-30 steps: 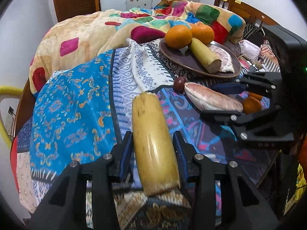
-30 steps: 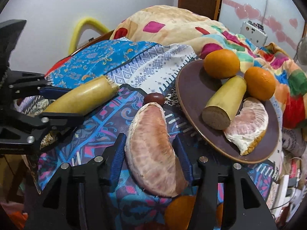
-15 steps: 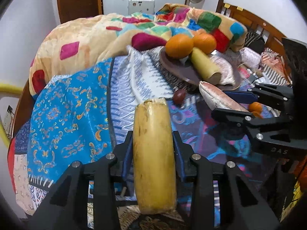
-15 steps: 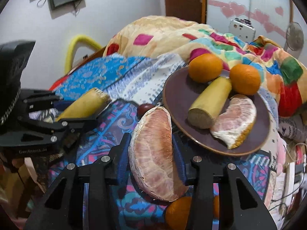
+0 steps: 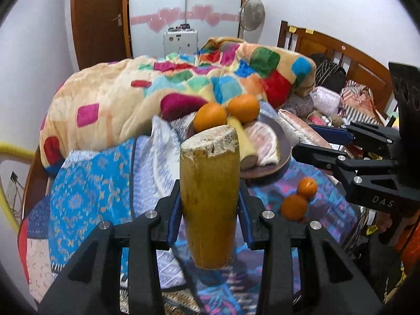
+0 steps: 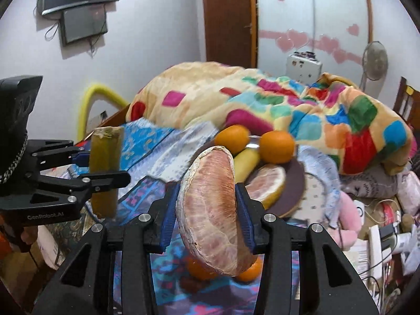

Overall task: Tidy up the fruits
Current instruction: 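Lift both held items and lower them onto the dark plate, then open both grippers and withdraw from the plate, then grasp a tangerine with the left gripper while the right grasps another tangerine, then carry both tangerines onto the dark plate and lower them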

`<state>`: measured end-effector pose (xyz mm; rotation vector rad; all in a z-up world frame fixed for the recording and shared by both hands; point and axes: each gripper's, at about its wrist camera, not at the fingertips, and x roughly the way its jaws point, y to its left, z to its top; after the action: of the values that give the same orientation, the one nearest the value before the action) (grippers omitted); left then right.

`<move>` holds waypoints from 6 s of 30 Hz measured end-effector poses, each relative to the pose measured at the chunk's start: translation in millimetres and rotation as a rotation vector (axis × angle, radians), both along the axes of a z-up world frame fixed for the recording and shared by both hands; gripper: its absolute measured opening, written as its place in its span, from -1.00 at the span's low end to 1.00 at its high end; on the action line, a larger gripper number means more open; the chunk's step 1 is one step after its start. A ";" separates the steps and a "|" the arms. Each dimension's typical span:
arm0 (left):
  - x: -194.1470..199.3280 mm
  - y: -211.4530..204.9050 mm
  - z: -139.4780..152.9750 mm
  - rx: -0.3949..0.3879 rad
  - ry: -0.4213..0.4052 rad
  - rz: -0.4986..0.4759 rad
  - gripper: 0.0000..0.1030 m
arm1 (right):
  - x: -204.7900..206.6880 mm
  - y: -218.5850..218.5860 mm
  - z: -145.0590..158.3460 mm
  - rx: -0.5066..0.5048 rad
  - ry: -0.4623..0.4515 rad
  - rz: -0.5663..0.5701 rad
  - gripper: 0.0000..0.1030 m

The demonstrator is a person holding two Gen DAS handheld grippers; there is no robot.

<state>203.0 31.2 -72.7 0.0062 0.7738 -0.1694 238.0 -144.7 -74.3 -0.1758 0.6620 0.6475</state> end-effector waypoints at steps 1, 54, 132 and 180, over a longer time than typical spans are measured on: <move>5.0 -2.3 2.9 -0.015 -0.004 0.000 -0.26 | 4.0 -4.6 2.0 0.005 -0.005 -0.015 -0.24; 107.0 -29.8 -13.8 -0.029 0.048 0.011 -0.20 | 65.3 -12.3 -14.8 0.011 0.013 -0.080 -0.20; 10.0 -96.0 -70.6 -0.082 0.143 -0.033 -0.28 | -22.5 -104.4 -67.1 0.093 0.090 -0.131 -0.40; 140.7 -3.7 -49.2 0.013 0.105 0.100 -0.27 | 115.5 -24.6 -55.1 -0.003 0.076 -0.123 -0.39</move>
<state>343.7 27.5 -122.0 -0.0289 0.8780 -0.0701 353.5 -169.3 -129.4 -0.1126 0.7405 0.5371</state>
